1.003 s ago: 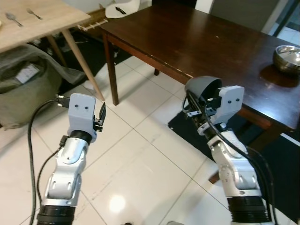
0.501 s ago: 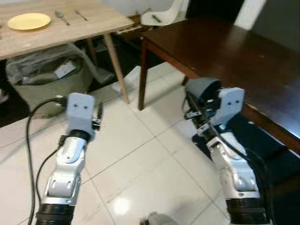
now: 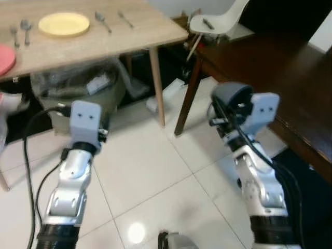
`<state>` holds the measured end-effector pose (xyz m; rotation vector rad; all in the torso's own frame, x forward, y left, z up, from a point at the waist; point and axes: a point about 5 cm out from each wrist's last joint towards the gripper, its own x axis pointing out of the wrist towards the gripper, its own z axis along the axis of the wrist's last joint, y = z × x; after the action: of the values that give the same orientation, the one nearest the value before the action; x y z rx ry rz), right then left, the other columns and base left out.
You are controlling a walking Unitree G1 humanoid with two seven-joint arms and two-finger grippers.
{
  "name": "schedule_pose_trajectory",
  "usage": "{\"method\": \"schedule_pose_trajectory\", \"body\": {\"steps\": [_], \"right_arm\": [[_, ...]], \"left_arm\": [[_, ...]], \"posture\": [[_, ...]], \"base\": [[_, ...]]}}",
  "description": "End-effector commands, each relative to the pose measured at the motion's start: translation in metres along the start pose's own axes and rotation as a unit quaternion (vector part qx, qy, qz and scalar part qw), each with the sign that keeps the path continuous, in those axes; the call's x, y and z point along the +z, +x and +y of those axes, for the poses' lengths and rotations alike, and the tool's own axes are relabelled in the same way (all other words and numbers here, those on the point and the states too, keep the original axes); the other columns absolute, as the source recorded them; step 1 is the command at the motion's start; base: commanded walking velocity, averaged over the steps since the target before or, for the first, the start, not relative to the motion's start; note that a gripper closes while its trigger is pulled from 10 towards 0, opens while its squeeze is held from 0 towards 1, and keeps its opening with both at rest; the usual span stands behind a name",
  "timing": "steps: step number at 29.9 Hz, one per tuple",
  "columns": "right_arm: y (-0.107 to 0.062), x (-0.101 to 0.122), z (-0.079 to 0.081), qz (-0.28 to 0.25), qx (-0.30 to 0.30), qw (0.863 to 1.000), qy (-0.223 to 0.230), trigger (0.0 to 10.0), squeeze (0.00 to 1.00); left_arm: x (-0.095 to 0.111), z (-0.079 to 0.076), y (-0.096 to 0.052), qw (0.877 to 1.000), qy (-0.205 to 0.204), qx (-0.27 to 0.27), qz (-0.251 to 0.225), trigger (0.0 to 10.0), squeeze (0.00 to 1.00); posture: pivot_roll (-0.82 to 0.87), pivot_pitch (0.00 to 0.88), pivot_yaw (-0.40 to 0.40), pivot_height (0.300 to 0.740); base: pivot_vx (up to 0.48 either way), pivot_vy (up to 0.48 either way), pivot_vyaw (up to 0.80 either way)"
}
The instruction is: Setting the table
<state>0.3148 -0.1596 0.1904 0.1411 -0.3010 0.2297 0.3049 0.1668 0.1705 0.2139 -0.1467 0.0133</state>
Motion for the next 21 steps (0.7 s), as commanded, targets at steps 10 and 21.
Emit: {"method": "schedule_pose_trajectory", "body": {"steps": [10,21], "right_arm": [[-0.001,-0.002,0.001,-0.002,-0.003,1.000,0.006,10.0,0.00],[0.009,0.015,0.012,-0.038,0.024,0.999,0.011,10.0,0.00]], "left_arm": [[-0.006,0.003,-0.001,1.000,0.005,0.002,0.010,10.0,0.00],[0.006,0.011,0.005,0.999,0.025,0.011,-0.021,10.0,0.00]], "posture": [[-0.11,0.005,-0.005,0.740],[-0.10,0.000,-0.006,0.740]], "base": [[0.480,0.000,0.00],[0.480,0.000,0.00]]}}
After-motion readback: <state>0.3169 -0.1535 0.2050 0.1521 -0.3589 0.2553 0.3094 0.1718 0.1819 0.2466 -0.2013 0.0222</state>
